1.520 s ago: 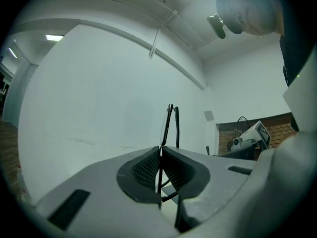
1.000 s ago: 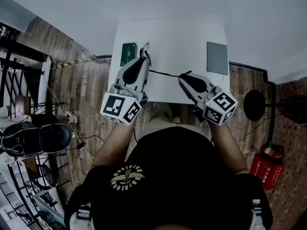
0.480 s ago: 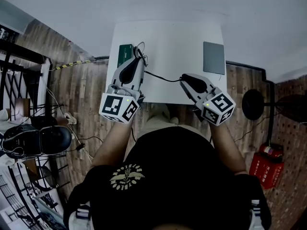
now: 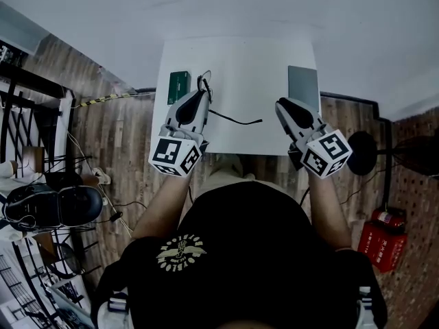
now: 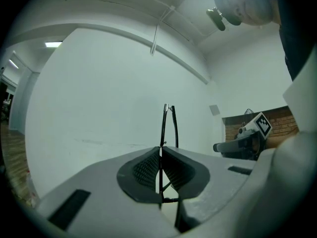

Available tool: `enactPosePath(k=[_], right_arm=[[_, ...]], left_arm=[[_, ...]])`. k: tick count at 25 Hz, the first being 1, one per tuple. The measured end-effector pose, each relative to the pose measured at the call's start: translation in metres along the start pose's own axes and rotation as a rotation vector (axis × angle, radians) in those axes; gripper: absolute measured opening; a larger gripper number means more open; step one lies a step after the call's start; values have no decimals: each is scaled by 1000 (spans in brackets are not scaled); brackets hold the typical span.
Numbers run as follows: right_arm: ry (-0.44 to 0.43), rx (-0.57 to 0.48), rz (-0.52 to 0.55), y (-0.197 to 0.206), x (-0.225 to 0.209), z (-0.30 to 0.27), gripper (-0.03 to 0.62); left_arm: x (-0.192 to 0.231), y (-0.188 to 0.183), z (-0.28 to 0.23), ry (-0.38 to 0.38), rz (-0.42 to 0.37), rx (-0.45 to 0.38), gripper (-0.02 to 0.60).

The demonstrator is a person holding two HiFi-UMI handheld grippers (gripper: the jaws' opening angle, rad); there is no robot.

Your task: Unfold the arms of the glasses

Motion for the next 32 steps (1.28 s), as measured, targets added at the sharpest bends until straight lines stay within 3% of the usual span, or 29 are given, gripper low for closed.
enactPosePath(k=[6, 18, 32], right_arm=[[-69, -30, 13, -22, 14, -15, 44], [-248, 6, 38, -21, 55, -55, 71], [-320, 25, 43, -29, 66, -78, 78]], left_arm=[[-2, 9, -9, 21, -23, 42, 20], [-24, 16, -18, 72, -67, 69, 20], [-38, 11, -30, 103, -122, 72, 20]])
Point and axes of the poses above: the fingertips, and each gripper's own axes: z backward along the fingers, x to its left, y out of its underside, the point moved 6 cm from there along z, backward along the fingers, and after that the axes turned 9 degrees about -z, right-handed, at the moved point
